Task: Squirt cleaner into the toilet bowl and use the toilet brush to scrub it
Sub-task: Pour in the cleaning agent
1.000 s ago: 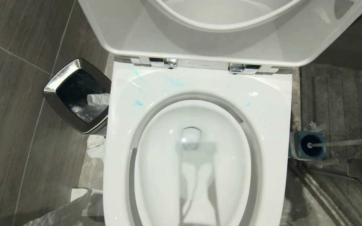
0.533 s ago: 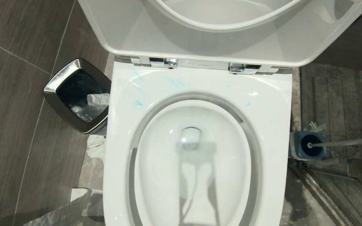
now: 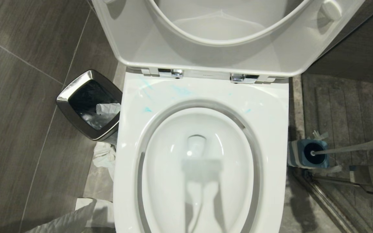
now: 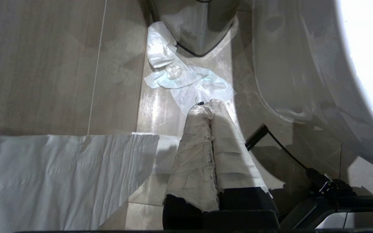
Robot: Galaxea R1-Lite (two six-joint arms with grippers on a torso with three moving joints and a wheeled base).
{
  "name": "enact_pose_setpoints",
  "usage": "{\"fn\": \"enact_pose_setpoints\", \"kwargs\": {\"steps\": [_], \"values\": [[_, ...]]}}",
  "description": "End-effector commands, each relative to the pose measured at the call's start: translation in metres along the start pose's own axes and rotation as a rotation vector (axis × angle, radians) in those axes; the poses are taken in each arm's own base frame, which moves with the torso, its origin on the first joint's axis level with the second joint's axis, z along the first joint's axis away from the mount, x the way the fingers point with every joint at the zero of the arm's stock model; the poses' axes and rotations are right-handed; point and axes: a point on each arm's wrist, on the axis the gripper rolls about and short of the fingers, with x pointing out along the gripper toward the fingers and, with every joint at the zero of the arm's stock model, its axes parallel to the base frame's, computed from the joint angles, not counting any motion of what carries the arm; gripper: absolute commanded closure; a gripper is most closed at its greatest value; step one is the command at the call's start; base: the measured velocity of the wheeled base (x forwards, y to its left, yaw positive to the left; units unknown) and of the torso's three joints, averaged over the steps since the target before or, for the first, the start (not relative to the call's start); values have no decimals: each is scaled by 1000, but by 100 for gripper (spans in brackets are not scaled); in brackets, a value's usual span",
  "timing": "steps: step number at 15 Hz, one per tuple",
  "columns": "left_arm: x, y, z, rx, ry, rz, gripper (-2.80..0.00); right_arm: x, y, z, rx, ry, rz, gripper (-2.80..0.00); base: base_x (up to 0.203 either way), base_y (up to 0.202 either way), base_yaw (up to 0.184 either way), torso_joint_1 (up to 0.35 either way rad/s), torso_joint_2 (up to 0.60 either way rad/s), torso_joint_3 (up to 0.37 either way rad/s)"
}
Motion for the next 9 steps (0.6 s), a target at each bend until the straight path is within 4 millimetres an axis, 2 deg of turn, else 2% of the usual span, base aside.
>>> {"fn": "enact_pose_setpoints", "kwargs": {"steps": [1, 9], "values": [[1, 0, -2, 0, 7, 1, 0, 1, 0, -1, -1, 3, 2, 0, 0, 0, 0, 0, 2, 206], [1, 0, -2, -11, 7, 5, 0, 7, 1, -2, -19, 9, 15, 0, 0, 0, 0, 2, 1, 202]]}}
